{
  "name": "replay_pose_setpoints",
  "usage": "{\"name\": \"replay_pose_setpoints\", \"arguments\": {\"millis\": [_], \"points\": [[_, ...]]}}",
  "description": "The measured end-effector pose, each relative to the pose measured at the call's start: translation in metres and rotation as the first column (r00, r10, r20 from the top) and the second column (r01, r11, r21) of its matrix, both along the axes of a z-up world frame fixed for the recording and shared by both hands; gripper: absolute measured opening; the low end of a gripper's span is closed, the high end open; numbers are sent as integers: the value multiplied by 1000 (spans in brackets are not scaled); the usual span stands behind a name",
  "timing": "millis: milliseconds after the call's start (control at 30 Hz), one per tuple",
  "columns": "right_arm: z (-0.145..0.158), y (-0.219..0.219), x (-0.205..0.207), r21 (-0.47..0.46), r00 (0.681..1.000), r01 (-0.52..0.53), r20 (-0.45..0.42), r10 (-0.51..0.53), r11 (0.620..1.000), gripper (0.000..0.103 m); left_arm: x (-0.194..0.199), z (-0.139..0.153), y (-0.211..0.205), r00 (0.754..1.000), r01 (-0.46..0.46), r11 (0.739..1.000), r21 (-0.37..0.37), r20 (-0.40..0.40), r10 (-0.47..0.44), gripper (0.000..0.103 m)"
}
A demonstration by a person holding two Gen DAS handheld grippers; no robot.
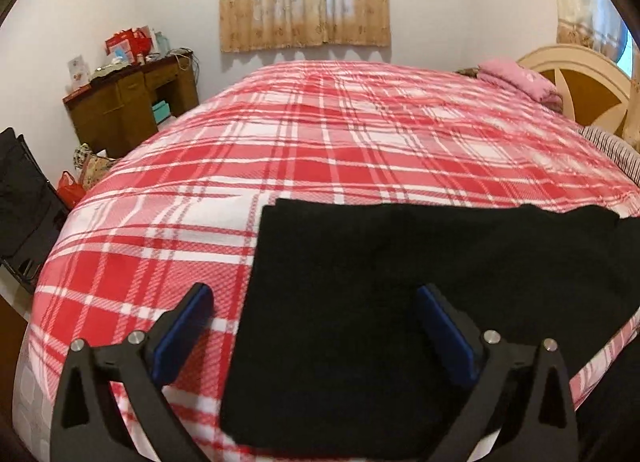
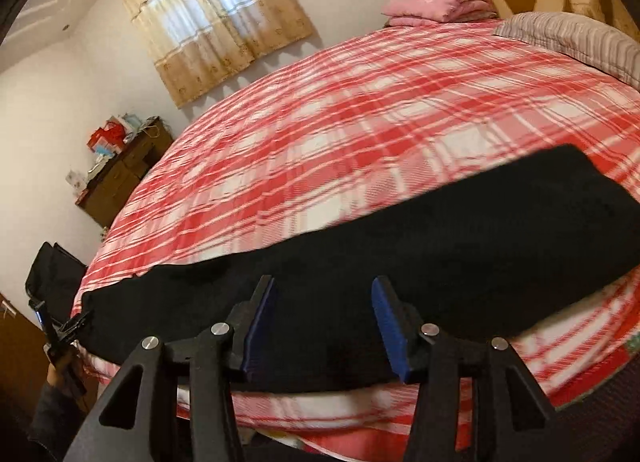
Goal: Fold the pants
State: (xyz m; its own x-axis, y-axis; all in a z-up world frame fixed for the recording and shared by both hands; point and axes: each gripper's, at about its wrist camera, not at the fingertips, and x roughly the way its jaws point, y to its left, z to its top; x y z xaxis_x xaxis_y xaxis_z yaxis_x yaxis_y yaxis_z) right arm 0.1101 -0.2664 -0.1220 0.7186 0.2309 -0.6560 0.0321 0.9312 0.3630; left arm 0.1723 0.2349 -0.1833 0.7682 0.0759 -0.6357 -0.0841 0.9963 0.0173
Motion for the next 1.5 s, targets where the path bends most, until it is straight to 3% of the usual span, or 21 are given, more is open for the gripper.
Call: {"name": "replay_pose_setpoints", "arguments": {"millis": [200,300,400,500,567,633,700,767,967,1167,1367,1500], "points": [[-1,97,52,-56,968,-249,17,250,967,52,-7,24,-25,996,27,999,27,90,-29,103],[-8,149,80,-12,921,-388,16,388,922,52,-8,28,-44,992,84,996,19,97,-85,103],[-18,199,100,-11,872,-489,-1,489,872,52,-1,17,-63,990,123,990,73,56,-127,103],[-32,241,110,-25,819,-574,-38,573,819,52,3,5,-61,994,108,988,111,22,-111,103],[-47,250,119,-76,830,-556,-91,550,827,52,6,-3,-52,996,84,992,93,-24,-82,103],[-59,244,131,-117,867,-494,-134,479,862,52,1,-6,-46,996,88,990,107,-5,-88,103],[-58,231,135,-20,864,-492,-128,486,870,52,-1,-7,-44,995,98,988,116,0,-98,103],[-51,229,136,7,864,-489,-131,486,872,52,-4,-8,-41,994,102,990,101,23,-105,103],[-29,264,154,110,814,-565,-87,574,818,52,-12,-8,-38,992,106,990,90,59,-112,103],[-52,304,206,275,813,-505,-167,558,818,51,-15,-12,-39,989,123,985,121,67,-132,103],[-72,333,223,310,788,-486,-248,563,817,32,-15,-14,-39,988,119,985,123,82,-130,103],[-81,336,228,359,779,-467,-265,569,808,7,-19,-17,-39,985,123,983,135,108,-138,103]]}}
